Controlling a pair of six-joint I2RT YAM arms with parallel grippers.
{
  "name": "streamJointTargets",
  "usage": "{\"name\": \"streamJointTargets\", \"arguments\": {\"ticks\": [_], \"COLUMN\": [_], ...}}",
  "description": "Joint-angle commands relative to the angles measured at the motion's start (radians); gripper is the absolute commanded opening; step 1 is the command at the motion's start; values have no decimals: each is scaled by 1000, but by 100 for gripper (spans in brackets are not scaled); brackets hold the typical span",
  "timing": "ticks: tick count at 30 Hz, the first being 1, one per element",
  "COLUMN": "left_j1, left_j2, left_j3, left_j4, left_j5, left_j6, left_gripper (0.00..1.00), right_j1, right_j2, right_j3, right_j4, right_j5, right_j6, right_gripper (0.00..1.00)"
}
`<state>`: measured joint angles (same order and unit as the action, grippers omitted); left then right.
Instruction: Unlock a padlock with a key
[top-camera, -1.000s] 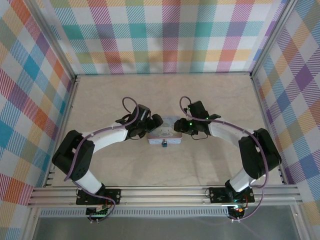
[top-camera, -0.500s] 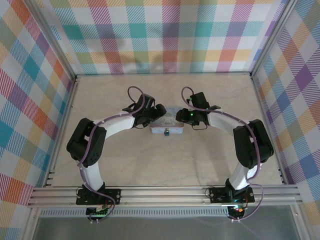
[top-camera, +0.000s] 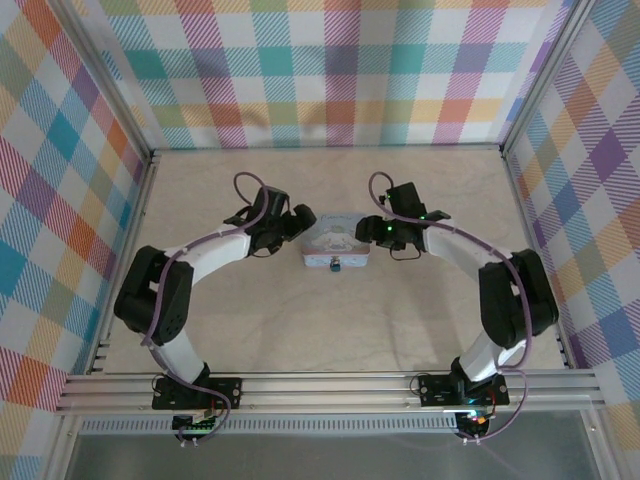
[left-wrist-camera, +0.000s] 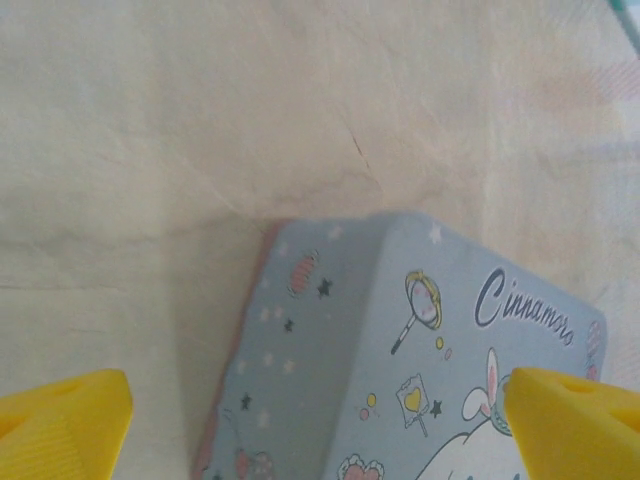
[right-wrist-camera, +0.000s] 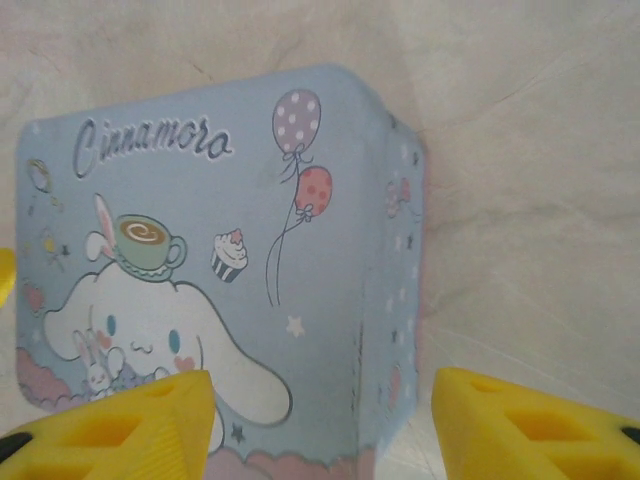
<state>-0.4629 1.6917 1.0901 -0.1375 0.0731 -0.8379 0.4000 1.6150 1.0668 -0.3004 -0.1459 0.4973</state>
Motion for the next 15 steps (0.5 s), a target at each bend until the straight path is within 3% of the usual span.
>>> {"name": "streamJointTargets", "arguments": {"ticks": [1,7,15], "left_j1": [9,-12,-184], "left_j2": [-90,-195,-256], "left_j3": [-9,-40,-3], "left_j4": [-95,-203,-271], "left_j5": [-35,56,138], "left_j6": [71,121,167], "left_gripper": [95,94,94], "right_j1": [-33,-122,-204], "right_j2": [-68,-18,151], "right_j3": [6,105,249], "right_j4": [-88,-240,-292], "right_j5": [93,171,225], "right_j6": [-42,-90,-153], "right_gripper": [60,60,53]}}
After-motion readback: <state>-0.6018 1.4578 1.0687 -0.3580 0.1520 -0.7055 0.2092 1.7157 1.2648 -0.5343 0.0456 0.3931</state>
